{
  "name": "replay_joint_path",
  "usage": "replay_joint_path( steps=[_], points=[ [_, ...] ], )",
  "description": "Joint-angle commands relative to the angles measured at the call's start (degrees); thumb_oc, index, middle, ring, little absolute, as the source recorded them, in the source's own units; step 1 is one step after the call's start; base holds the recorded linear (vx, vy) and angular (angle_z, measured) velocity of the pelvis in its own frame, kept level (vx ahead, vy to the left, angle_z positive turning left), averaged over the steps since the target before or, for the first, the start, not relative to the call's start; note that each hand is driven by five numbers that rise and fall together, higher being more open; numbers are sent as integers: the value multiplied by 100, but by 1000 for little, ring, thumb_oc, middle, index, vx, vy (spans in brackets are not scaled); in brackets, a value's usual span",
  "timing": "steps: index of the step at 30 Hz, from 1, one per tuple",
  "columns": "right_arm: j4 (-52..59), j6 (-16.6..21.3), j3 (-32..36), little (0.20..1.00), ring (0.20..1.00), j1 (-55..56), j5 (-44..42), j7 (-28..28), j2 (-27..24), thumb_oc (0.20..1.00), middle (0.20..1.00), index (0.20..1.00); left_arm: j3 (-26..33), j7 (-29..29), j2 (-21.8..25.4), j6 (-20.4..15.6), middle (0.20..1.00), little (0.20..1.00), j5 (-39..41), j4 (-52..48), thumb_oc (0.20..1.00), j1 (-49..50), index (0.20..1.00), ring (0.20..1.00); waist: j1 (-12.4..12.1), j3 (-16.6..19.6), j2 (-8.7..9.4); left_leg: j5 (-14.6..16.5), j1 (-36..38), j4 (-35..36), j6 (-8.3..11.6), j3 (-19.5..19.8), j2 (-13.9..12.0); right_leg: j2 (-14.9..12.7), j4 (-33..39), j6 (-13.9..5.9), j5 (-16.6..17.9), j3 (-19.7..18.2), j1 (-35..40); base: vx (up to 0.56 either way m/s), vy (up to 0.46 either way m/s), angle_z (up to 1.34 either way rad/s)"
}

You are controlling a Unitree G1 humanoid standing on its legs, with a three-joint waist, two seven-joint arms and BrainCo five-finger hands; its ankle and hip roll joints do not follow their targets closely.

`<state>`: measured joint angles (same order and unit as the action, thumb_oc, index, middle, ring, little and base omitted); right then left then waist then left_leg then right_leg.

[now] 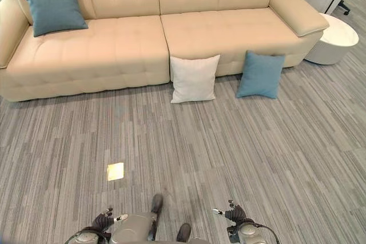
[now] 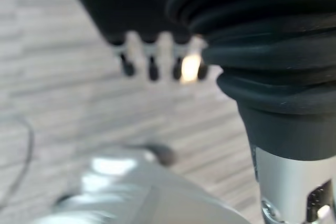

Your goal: Pick up all the scattered cushions and arrange them neatly on the sofa.

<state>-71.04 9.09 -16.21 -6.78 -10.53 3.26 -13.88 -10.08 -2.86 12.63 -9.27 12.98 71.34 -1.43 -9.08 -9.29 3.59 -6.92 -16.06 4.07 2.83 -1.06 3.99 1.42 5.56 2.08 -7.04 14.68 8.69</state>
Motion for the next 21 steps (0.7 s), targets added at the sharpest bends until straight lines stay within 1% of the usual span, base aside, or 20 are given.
replay_joint_path(
  steps=[1,2,3,4,5,6,7,8,10,11,12,13,14,15,16,18,19,20,21],
  points=[
    [372,124,53,1000,1000,234,-129,23,-149,1000,1000,1000,32,-5,-67,-86,1000,1000,108,176,1000,-77,1000,1000,-155,298,126,48,394,-656,-200,176,82,-252,-613,-749,213,-418,-51,390,139,-56],
    [405,131,73,1000,1000,251,-115,12,-127,1000,1000,1000,37,3,-69,-70,1000,1000,100,187,1000,-62,1000,1000,-147,331,160,110,448,-712,-272,161,133,-352,-990,-830,278,-402,-88,311,145,-68],
    [414,123,72,1000,1000,241,-92,-5,-113,1000,1000,1000,38,20,-55,-58,1000,1000,91,190,1000,-68,1000,1000,-145,317,168,188,533,-750,-338,149,151,-448,-1438,-909,443,-436,-227,280,177,-50],
    [431,119,79,1000,1000,212,-64,2,-101,1000,1000,1000,16,13,-45,-52,1000,1000,74,187,1000,-61,1000,1000,-143,286,170,300,653,-786,-443,136,188,-596,-1996,-1056,817,-459,-458,195,161,-22],
    [460,111,70,1000,1000,198,-56,-7,-88,1000,1000,1000,11,24,-20,-36,1000,1000,63,187,1000,-75,1000,1000,-112,242,136,342,784,-775,-505,160,154,-656,-2526,-1096,1078,-486,-689,221,170,-19],
    [546,121,44,1000,1000,168,-49,-15,-63,1000,1000,1000,-11,7,24,-37,1000,1000,45,167,1000,-110,1000,1000,-28,138,90,413,983,-779,-591,259,143,-702,-3040,-1113,1376,-539,-993,313,183,-21],
    [587,133,25,1000,1000,143,-62,-13,-44,1000,1000,1000,-102,0,51,-17,1000,1000,-10,104,1000,-176,1000,1000,28,79,-7,572,1146,-833,-666,394,79,-729,-3494,-1012,1409,-575,-1273,261,137,-6],
    [587,132,25,1000,1000,144,-61,-13,-44,1000,1000,1000,-102,0,51,-16,1000,1000,-10,103,1000,-175,1000,1000,27,73,0,576,1150,-836,-667,391,87,-739,-3516,-1013,1393,-579,-1277,265,107,33],
    [569,121,-4,1000,1000,138,-52,-33,-40,1000,1000,1000,-120,-6,84,-24,1000,1000,10,61,1000,-193,1000,1000,48,69,-46,675,1370,-773,-692,530,63,-805,-3377,-936,1286,-407,-1602,184,34,38],
    [569,121,-4,1000,1000,138,-52,-33,-40,1000,1000,1000,-120,-6,84,-24,1000,1000,10,61,1000,-193,1000,1000,48,69,-46,675,1370,-773,-692,530,63,-805,-3377,-936,1286,-407,-1602,341,-21,20],
    [584,128,-60,1000,1000,131,-35,-63,-46,1000,1000,1000,-135,1,107,-48,1000,1000,32,48,1000,-241,1000,1000,134,51,-27,726,1644,-594,-657,695,74,-703,-2713,-893,1204,-414,-1820,340,-54,12],
    [604,130,-74,1000,1000,126,-48,-73,-43,1000,1000,1000,-135,2,114,-56,1000,1000,19,57,1000,-260,1000,1000,166,20,-5,751,1737,-552,-625,756,85,-676,-2374,-905,1211,-452,-1851,713,-167,-1],
    [656,137,-86,1000,1000,125,-110,-79,-13,1000,1000,1000,-52,-26,102,-89,1000,1000,61,153,1000,-310,1000,1000,331,14,69,881,2016,-390,-513,1020,93,-581,-1099,-999,1355,-817,-2046,479,-136,-1],
    [656,137,-89,1000,1000,126,-110,-79,-15,1000,1000,1000,-51,-25,99,-90,1000,1000,62,155,1000,-309,1000,1000,331,4,52,895,2042,-383,-510,1022,74,-563,-1082,-996,1356,-810,-2016,632,-193,34],
    [615,107,-97,1000,1000,165,-87,-103,6,1000,1000,1000,9,-25,72,-85,1000,1000,73,229,1000,-305,1000,1000,321,48,97,947,2151,-410,-415,1141,44,-564,-906,-1029,1360,-846,-1915,356,-113,65],
    [590,99,-111,1000,1000,182,-90,-96,15,1000,1000,1000,17,-20,36,-97,1000,1000,88,255,1000,-262,1000,1000,315,82,124,986,2202,-379,-376,1115,-9,-571,-792,-1016,1378,-819,-1778,294,-96,80],
    [625,115,-134,1000,1000,203,-82,-100,2,1000,1000,1000,-3,-34,20,-89,1000,1000,61,285,1000,-248,1000,1000,351,143,132,939,2195,-464,-312,1152,-81,-529,-814,-951,1357,-905,-1749,222,-88,75],
    [605,109,-111,1000,1000,223,-130,-105,-12,1000,1000,1000,-21,-19,7,-90,1000,1000,64,289,1000,-260,1000,1000,379,165,133,935,2176,-531,-247,1226,-124,-505,-807,-909,1313,-913,-1696,316,-160,65],
    [593,127,-56,1000,1000,253,-183,-91,-29,1000,1000,1000,-36,-16,-12,-95,1000,1000,84,282,1000,-232,1000,1000,393,195,137,863,2129,-712,-119,1238,-220,-502,-814,-869,1250,-760,-1620,250,-170,48]
  ],
)
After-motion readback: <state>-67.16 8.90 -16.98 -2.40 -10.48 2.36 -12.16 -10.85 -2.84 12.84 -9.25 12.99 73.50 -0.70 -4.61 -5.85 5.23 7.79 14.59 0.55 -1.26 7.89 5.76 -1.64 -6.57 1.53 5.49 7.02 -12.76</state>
